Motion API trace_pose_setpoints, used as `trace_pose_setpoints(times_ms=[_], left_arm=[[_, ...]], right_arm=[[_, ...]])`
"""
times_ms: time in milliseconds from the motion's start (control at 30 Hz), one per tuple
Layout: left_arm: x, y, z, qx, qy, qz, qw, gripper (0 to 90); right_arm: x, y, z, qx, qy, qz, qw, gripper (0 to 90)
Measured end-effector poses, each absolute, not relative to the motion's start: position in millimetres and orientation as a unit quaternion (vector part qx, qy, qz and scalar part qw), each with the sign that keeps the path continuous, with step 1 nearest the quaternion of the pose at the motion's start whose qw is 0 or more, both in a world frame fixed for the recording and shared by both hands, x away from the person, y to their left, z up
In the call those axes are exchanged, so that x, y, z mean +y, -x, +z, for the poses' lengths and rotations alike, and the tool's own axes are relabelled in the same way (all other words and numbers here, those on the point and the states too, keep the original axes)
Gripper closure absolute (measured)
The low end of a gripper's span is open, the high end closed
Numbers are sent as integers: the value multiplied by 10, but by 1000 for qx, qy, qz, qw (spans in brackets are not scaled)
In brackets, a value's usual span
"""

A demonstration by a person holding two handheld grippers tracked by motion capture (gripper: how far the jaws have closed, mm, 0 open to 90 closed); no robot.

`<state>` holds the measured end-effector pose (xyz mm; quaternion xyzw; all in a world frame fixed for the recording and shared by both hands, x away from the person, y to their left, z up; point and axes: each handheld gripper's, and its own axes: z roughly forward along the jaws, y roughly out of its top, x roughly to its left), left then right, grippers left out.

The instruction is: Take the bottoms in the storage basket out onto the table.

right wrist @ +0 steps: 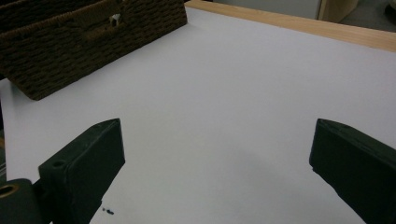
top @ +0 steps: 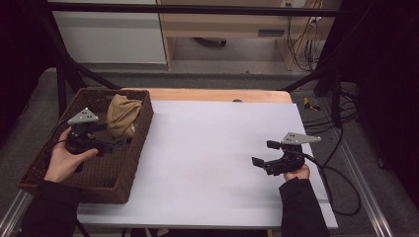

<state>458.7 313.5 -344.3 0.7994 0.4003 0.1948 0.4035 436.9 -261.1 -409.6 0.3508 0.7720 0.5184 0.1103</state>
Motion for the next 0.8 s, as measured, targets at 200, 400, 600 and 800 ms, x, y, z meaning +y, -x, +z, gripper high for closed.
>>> trace_pose_setpoints(times_ms=[200,400,600,800], left_arm=[[3106,-4605,-3394,398,-803,191,399,40],[3065,-4589,-3301,393,-806,196,397,40],[3039,-4587,-3186,390,-809,202,392,40],[3007,-4635,-3106,390,-809,205,389,40]], right_arm=[[-2607,-4372,-4099,773,-350,517,110,38],[-2611,-4370,-4097,773,-350,517,111,39],[-2611,-4371,-4097,773,-350,517,111,39],[-2612,-4370,-4096,773,-350,518,111,39]])
